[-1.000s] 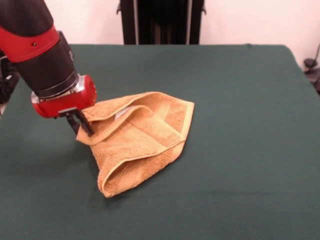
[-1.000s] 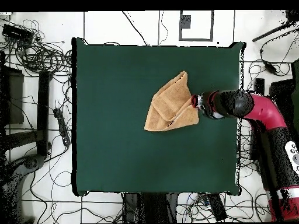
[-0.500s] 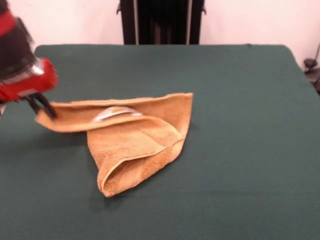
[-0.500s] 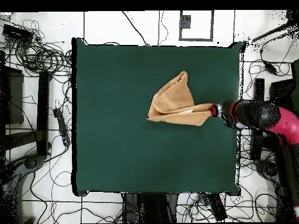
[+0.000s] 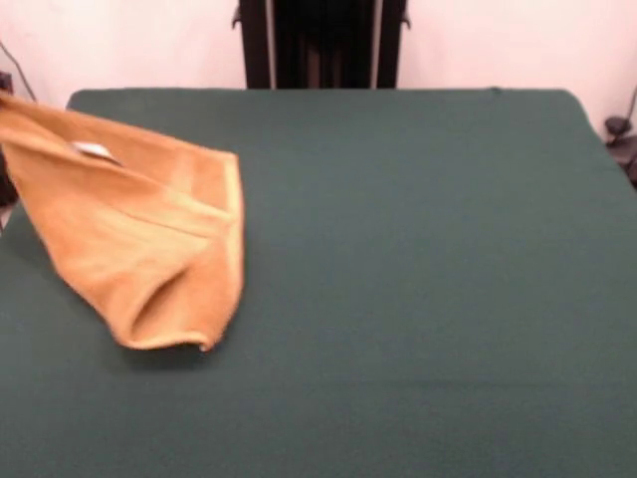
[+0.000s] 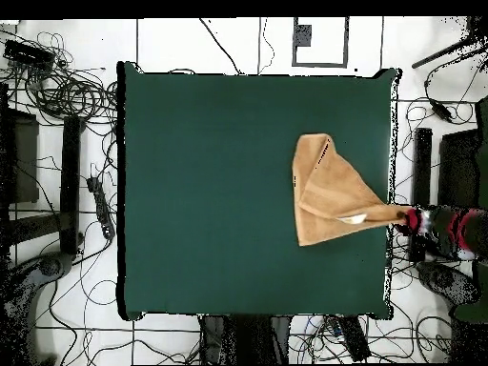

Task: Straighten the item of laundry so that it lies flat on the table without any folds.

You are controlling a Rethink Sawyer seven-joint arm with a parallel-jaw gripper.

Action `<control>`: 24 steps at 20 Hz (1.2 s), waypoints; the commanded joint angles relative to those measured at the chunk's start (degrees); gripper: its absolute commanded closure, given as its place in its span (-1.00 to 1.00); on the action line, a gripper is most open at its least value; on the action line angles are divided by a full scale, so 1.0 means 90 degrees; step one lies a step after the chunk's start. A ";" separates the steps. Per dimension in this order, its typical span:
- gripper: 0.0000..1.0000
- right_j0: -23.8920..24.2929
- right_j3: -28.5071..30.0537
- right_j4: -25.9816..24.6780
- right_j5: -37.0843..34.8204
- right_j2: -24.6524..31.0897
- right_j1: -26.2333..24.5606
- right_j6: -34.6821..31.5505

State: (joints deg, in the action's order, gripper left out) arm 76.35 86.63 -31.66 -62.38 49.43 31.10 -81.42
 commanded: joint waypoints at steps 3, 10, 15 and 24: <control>1.00 0.0186 0.2340 0.0647 0.0033 0.0510 0.1112 0.0447; 1.00 -0.0514 0.3116 0.0396 0.1326 0.0258 0.1973 -0.0823; 1.00 -0.0992 0.3317 0.0552 0.1965 0.0098 0.2164 -0.1232; 1.00 -0.1967 0.2942 0.0450 0.2035 -0.0686 0.1995 -0.1347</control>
State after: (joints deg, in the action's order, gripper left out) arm 63.83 107.99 -28.56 -45.20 48.04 49.46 -81.47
